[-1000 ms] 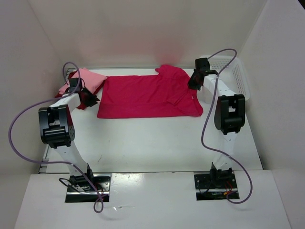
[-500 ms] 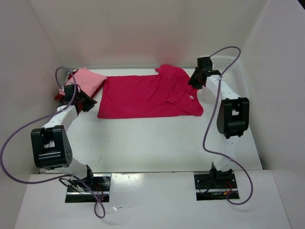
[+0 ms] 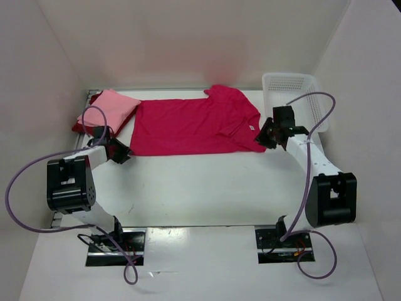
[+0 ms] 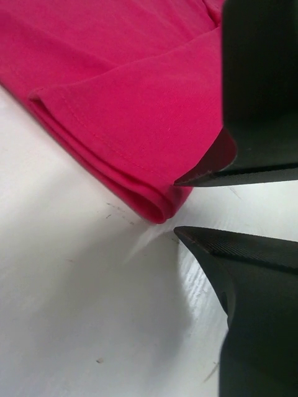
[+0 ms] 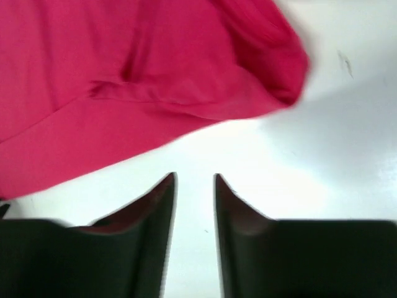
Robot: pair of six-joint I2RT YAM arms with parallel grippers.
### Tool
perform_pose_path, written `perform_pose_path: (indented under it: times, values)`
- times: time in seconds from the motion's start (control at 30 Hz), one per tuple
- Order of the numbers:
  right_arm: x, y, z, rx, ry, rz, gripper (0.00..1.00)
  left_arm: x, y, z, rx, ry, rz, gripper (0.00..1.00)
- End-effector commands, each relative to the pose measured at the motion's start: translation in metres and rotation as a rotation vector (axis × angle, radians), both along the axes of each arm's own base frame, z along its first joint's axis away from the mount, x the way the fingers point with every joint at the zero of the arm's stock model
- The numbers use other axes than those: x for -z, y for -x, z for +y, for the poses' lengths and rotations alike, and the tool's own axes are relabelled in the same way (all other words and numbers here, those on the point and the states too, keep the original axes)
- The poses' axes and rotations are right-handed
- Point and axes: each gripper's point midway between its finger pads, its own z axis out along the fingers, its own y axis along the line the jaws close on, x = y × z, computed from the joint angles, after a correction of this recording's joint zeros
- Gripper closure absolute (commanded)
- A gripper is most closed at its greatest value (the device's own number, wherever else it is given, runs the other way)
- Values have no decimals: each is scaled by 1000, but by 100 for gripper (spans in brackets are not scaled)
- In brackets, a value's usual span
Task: Fold and stack the t-shirts
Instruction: Fold the flattened tshirt in 1/3 of the way
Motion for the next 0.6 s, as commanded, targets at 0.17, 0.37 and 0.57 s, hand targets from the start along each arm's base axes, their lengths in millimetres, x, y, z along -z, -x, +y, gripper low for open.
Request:
perform_pose_path:
  times: [0.17, 0.37, 0.57]
  values:
    - [54, 18, -47, 171, 9, 117, 46, 8, -25, 1, -14, 27, -41, 75]
    - [84, 4, -54, 251, -3, 139, 50, 9, -28, 2, -6, 22, -34, 95]
    - [93, -13, -52, 327, -54, 66, 54, 11, -33, 2, 24, 12, -30, 100]
